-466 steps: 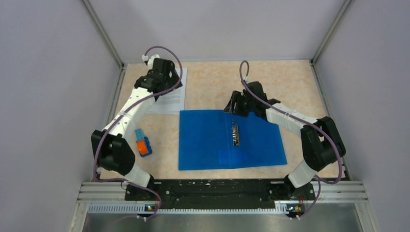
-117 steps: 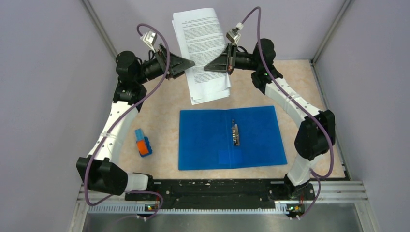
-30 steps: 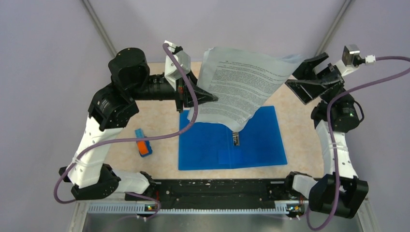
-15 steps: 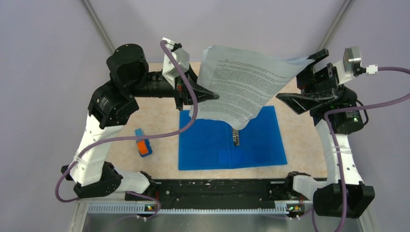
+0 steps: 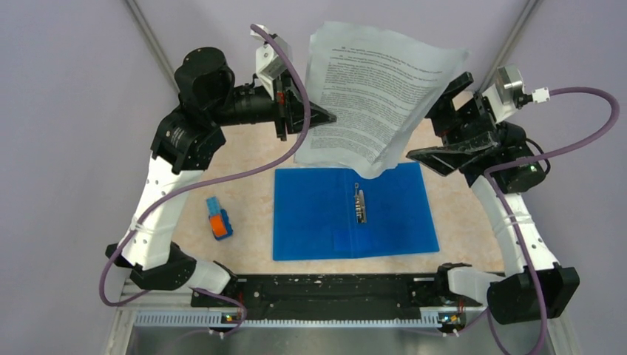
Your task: Put the files into the folder
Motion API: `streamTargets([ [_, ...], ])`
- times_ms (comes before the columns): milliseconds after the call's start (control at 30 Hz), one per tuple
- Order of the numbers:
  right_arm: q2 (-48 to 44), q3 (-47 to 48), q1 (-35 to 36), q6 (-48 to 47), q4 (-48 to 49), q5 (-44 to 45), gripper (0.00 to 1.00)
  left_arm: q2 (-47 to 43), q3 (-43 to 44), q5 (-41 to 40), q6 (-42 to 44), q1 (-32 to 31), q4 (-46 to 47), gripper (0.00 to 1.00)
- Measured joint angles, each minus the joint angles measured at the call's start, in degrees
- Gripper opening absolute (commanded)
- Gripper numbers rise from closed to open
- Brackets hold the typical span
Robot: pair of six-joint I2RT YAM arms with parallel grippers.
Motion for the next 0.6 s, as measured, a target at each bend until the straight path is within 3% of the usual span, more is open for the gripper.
streamTargets([
  [133,-0.74,-0.13,1.14,-5.55,-6.64,0.35,0.83,0.22,-0.31,-1.11,-2.56,0.61,2.03,0.0],
  [267,-3.61,-1.16,2.56,-16.13,-21.97,3.06,0.72,0.22,-1.75,-3.37,-4.42,0.66,3.17,0.0],
  [600,-5.66,-0.13,7.48,-40.44,-56.17,11.45,0.2,0.26,-7.34,-9.31,-7.58,1.29,4.31,0.0],
])
